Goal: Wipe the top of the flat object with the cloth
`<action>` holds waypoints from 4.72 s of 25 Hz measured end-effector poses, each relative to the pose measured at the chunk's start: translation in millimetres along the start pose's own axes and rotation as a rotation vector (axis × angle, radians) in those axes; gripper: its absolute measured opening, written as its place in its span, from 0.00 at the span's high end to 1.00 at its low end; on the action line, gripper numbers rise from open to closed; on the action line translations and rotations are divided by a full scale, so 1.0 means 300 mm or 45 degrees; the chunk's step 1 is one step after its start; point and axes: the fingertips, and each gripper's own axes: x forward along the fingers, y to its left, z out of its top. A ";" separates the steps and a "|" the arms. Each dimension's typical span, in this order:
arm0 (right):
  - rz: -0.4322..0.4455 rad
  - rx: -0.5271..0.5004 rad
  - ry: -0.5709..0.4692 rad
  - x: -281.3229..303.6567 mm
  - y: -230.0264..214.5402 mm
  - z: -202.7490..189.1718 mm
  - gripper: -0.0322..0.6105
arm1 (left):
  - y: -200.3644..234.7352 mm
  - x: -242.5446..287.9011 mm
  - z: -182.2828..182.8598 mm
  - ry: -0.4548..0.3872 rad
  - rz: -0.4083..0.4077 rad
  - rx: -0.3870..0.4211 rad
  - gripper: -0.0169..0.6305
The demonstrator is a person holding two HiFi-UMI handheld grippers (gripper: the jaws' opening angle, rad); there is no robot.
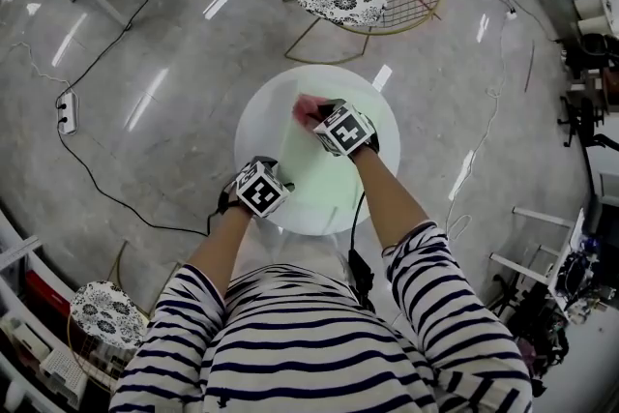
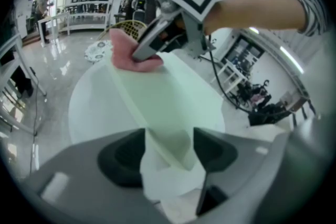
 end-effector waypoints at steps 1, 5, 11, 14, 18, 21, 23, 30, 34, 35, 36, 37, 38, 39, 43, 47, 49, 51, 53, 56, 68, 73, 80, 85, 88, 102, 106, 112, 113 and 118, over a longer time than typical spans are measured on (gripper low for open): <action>0.006 -0.003 -0.005 -0.004 0.019 -0.008 0.83 | 0.001 -0.006 -0.003 -0.001 0.000 0.000 0.53; 0.039 -0.042 -0.008 -0.018 0.101 -0.037 0.83 | 0.007 -0.014 -0.010 -0.001 0.003 0.013 0.53; 0.098 -0.084 -0.005 -0.035 0.240 -0.089 0.83 | -0.010 -0.028 -0.018 0.018 -0.017 0.048 0.53; 0.138 -0.067 0.005 -0.036 0.321 -0.130 0.83 | -0.012 -0.037 -0.032 0.036 -0.027 0.064 0.53; 0.190 -0.072 0.030 -0.042 0.418 -0.181 0.83 | -0.001 -0.058 -0.053 0.050 -0.029 0.086 0.53; 0.223 -0.029 0.033 -0.056 0.479 -0.212 0.83 | 0.006 -0.080 -0.057 0.040 -0.031 0.090 0.53; 0.239 -0.023 0.031 -0.059 0.513 -0.233 0.83 | 0.011 -0.093 -0.060 0.033 -0.028 0.086 0.53; 0.246 -0.017 0.010 -0.065 0.552 -0.265 0.83 | 0.005 -0.103 -0.047 0.032 -0.039 0.110 0.53; 0.219 0.003 -0.010 -0.075 0.529 -0.279 0.83 | -0.008 -0.093 -0.020 0.027 -0.043 0.144 0.54; 0.218 0.022 -0.004 -0.081 0.526 -0.289 0.83 | -0.013 -0.090 -0.014 0.030 -0.046 0.155 0.54; 0.218 0.044 0.005 -0.088 0.523 -0.300 0.83 | -0.019 -0.088 -0.008 0.036 -0.049 0.168 0.54; 0.217 0.064 0.016 -0.097 0.520 -0.311 0.83 | -0.026 -0.085 -0.004 0.043 -0.054 0.181 0.54; 0.214 0.076 0.028 -0.106 0.515 -0.323 0.83 | -0.033 -0.082 0.000 0.049 -0.059 0.195 0.54; 0.208 0.084 0.036 -0.114 0.509 -0.334 0.83 | -0.041 -0.078 0.004 0.054 -0.064 0.209 0.54; 0.188 0.114 0.049 -0.143 0.484 -0.387 0.83 | -0.067 -0.052 0.018 0.078 -0.066 0.271 0.54; 0.188 0.125 0.052 -0.157 0.467 -0.421 0.83 | -0.080 -0.022 0.051 0.095 -0.049 0.337 0.54; 0.195 0.115 0.047 -0.154 0.467 -0.421 0.83 | -0.086 0.000 0.061 0.114 -0.045 0.375 0.54; 0.195 0.097 0.041 -0.149 0.461 -0.417 0.83 | -0.094 0.018 0.066 0.146 -0.047 0.419 0.53; 0.191 0.083 0.040 -0.145 0.443 -0.413 0.83 | -0.098 0.032 0.067 0.178 -0.050 0.458 0.53; 0.179 0.075 0.038 -0.144 0.399 -0.397 0.83 | -0.096 0.048 0.057 0.214 -0.049 0.489 0.53; 0.074 0.046 0.011 -0.096 0.129 -0.266 0.83 | -0.091 0.066 0.037 0.256 -0.001 0.530 0.53; 0.007 0.029 0.002 -0.077 -0.004 -0.198 0.83 | -0.094 0.064 0.040 0.239 -0.002 0.503 0.53; -0.062 0.056 0.004 -0.058 -0.149 -0.110 0.83 | -0.097 0.063 0.030 0.285 0.003 0.567 0.53; -0.098 0.086 -0.002 -0.040 -0.214 -0.078 0.83 | -0.094 0.068 0.025 0.310 -0.006 0.576 0.53; -0.116 0.103 -0.011 -0.042 -0.234 -0.063 0.83 | -0.093 0.066 0.024 0.316 0.001 0.585 0.53; -0.171 0.183 -0.014 -0.100 -0.302 -0.160 0.83 | -0.087 0.068 0.030 0.311 0.033 0.570 0.56; -0.183 0.219 -0.012 -0.120 -0.323 -0.202 0.83 | -0.085 0.070 0.031 0.320 0.031 0.573 0.56; -0.183 0.213 -0.020 -0.125 -0.306 -0.212 0.83 | -0.086 0.072 0.028 0.337 0.034 0.575 0.56; -0.180 0.211 -0.019 -0.125 -0.300 -0.214 0.83 | -0.084 0.072 0.029 0.341 0.035 0.576 0.56; -0.157 0.194 -0.024 -0.131 -0.242 -0.245 0.83 | -0.083 0.075 0.025 0.357 0.048 0.582 0.56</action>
